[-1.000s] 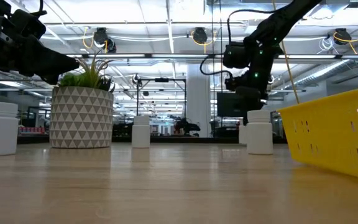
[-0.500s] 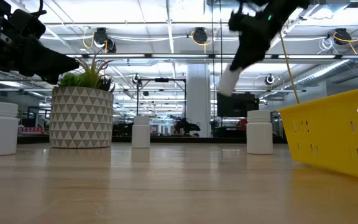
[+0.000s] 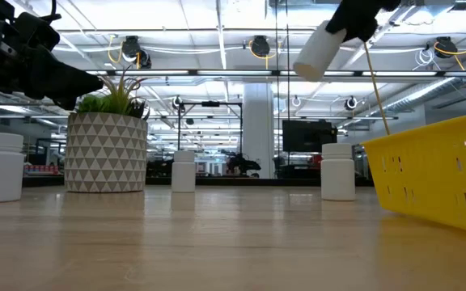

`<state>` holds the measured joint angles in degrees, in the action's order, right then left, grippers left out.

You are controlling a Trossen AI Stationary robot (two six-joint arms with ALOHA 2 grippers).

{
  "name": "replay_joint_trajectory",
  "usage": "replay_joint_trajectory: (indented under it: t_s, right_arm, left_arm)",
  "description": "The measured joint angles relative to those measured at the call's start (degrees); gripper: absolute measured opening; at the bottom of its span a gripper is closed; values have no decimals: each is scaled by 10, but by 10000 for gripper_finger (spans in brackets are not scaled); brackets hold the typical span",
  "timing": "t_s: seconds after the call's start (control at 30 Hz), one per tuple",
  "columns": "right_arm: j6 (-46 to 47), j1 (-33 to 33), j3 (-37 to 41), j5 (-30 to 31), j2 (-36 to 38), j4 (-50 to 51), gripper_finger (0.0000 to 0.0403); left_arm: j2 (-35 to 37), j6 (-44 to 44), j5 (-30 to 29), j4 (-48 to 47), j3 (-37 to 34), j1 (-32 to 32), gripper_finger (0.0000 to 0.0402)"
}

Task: Pick and place pill bottles into a basket
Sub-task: Put the pill bottle into the basket

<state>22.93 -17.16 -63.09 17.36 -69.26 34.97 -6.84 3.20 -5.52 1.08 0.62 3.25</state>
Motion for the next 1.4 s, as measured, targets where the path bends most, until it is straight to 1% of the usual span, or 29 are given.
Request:
replay_joint_trajectory:
  t_s: [0.1, 0.2, 0.3, 0.47, 0.57, 0.7, 0.8, 1.03, 1.17, 1.3, 1.4]
  right_arm:
    - [44, -47, 0, 9, -5, -3, 143]
    - [66, -96, 0, 14, -18, -18, 143]
    - [96, -139, 0, 37, -31, -43, 143]
    - [158, -187, 0, 52, -59, -46, 143]
    - [193, -203, 0, 50, -77, -46, 143]
    - [240, -206, 0, 19, -99, -23, 143]
    - [253, -201, 0, 3, -106, -3, 143]
    - [266, -184, 0, 0, -113, 65, 143]
    - [278, -170, 0, -36, -126, 92, 143]
    - [274, -158, 0, -87, -154, 93, 143]
    - [269, -152, 0, -110, -170, 89, 143]
  left_arm:
    - [0, 1, 0, 0, 0, 0, 76]
    - [0, 1, 0, 0, 0, 0, 76]
    - [0, 3, 0, 0, 0, 0, 77]
    - [0, 6, 0, 0, 0, 0, 76]
    - [0, 18, 0, 0, 0, 0, 77]
    - [0, 28, 0, 0, 0, 0, 77]
    - [0, 28, 0, 0, 0, 0, 76]
    - [0, 27, 0, 0, 0, 0, 76]
    - [0, 14, 0, 0, 0, 0, 77]
    - [0, 4, 0, 0, 0, 0, 77]
    - [0, 3, 0, 0, 0, 0, 77]
